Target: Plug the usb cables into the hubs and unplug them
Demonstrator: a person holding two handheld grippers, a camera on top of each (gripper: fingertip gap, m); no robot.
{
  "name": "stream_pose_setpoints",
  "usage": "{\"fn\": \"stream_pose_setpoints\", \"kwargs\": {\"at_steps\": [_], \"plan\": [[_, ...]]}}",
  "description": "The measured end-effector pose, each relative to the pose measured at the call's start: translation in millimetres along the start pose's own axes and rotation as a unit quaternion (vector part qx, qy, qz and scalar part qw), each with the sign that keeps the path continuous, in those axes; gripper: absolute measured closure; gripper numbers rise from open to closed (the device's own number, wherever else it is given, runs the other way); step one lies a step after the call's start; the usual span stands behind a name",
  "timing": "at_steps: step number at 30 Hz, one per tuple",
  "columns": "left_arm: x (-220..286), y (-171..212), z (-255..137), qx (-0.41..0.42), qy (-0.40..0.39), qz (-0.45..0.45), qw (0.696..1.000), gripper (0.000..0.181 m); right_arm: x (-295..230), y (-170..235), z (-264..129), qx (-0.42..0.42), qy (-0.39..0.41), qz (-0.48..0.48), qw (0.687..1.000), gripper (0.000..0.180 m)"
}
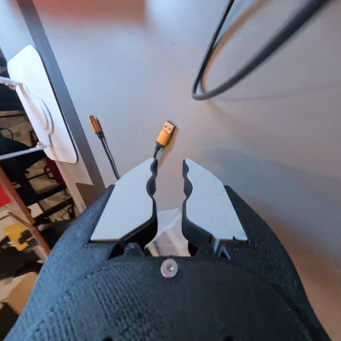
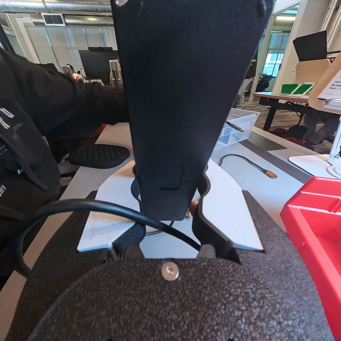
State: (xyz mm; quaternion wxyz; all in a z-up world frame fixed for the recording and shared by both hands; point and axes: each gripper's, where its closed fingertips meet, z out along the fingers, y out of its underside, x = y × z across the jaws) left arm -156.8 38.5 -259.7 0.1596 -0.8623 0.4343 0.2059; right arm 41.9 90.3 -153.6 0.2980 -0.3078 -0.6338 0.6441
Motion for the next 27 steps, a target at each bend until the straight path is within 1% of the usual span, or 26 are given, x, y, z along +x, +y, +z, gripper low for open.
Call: {"fn": "stream_pose_setpoints", "kwargs": {"at_steps": [2,5,7,10,12,13,16,17,19,22,25,27], "plan": [[-14,3,15,-0.035,0.027,0.036,0.998,0.155,0,0,0,0.0,-0.001,0.0,1.0,0.117],[-22,14,34,-0.089,0.08,0.074,0.99,0.155,-1,-1,-1,0.003,-0.002,-0.001,1.0,0.117],[-19,22,44,-0.117,0.13,0.079,0.981,0.153,-1,-3,-2,0.006,-0.003,-0.001,1.0,0.117],[-13,22,55,-0.121,0.171,0.083,0.974,0.154,0,-4,-3,0.007,-0.005,-0.001,1.0,0.117],[-14,18,58,-0.116,0.182,0.072,0.974,0.163,0,-4,-4,0.008,-0.005,-0.001,1.0,0.117],[-12,17,59,-0.111,0.193,0.06,0.973,0.173,0,-4,-4,0.008,-0.005,0.0,1.0,0.117],[-2,12,53,-0.108,0.219,-0.003,0.97,0.174,-1,-4,-5,0.008,-0.006,-0.002,1.0,0.117],[1,9,45,-0.105,0.221,-0.025,0.969,0.174,-1,-4,-5,0.008,-0.007,-0.003,1.0,0.117],[6,-1,22,-0.069,0.213,-0.072,0.972,0.174,-2,-6,-6,0.01,-0.008,-0.006,1.0,0.117],[28,-18,-28,-0.001,0.229,-0.171,0.958,0.174,-2,-7,-7,0.012,-0.008,-0.006,1.0,0.117],[74,-34,-82,0.074,0.298,-0.233,0.923,0.174,-3,-5,-5,0.006,-0.011,-0.007,1.0,0.117],[107,-49,-115,0.139,0.347,-0.262,0.89,0.174,-5,-2,-3,-0.002,-0.014,-0.009,1.0,0.117]]}}
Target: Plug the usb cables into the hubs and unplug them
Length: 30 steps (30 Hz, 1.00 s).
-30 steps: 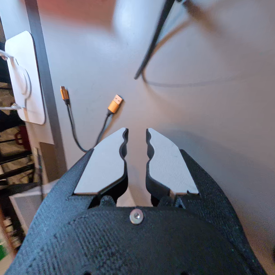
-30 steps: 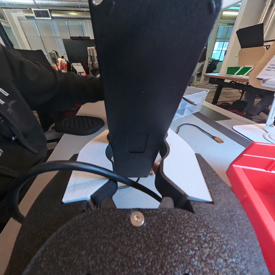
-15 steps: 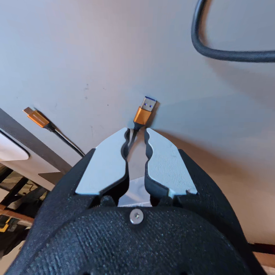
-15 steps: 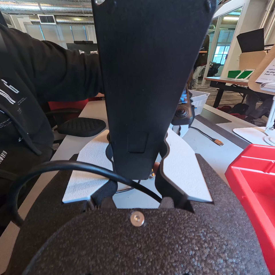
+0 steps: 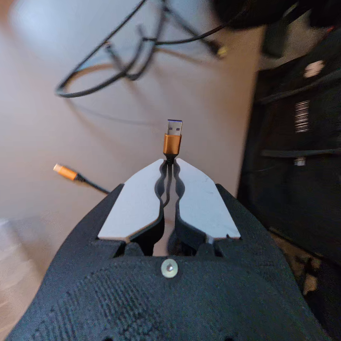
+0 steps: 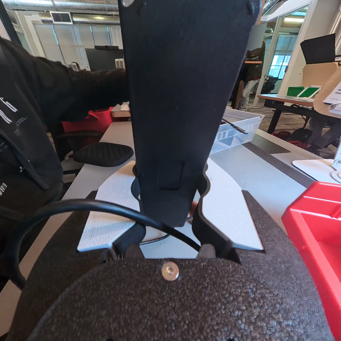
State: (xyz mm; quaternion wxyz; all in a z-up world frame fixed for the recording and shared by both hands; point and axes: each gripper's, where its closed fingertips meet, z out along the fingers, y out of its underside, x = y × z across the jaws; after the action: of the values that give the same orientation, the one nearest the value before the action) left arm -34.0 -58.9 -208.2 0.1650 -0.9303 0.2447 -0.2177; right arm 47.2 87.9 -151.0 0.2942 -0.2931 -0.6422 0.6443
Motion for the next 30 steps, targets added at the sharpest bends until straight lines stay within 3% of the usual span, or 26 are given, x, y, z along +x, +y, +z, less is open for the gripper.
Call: {"fn": "stream_pose_setpoints", "kwargs": {"at_steps": [5,8,11,15,21,30], "plan": [[68,-13,25,0.155,0.082,-0.018,0.984,0.174,-7,18,12,-0.062,-0.001,-0.026,0.998,0.117],[60,-29,28,0.185,0.02,0.002,0.983,0.174,-15,28,21,-0.098,-0.014,-0.035,0.994,0.117],[34,-43,23,0.134,-0.079,0.03,0.987,0.175,-21,37,30,-0.127,-0.026,-0.047,0.99,0.117],[15,-63,21,0.028,-0.136,0.068,0.988,0.175,-30,43,38,-0.147,-0.04,-0.061,0.986,0.118],[1,-82,28,-0.064,-0.134,0.098,0.984,0.175,-30,55,42,-0.183,-0.035,-0.075,0.98,0.118],[-1,-88,23,-0.1,-0.117,0.108,0.982,0.175,-35,63,47,-0.211,-0.047,-0.092,0.972,0.118]]}}
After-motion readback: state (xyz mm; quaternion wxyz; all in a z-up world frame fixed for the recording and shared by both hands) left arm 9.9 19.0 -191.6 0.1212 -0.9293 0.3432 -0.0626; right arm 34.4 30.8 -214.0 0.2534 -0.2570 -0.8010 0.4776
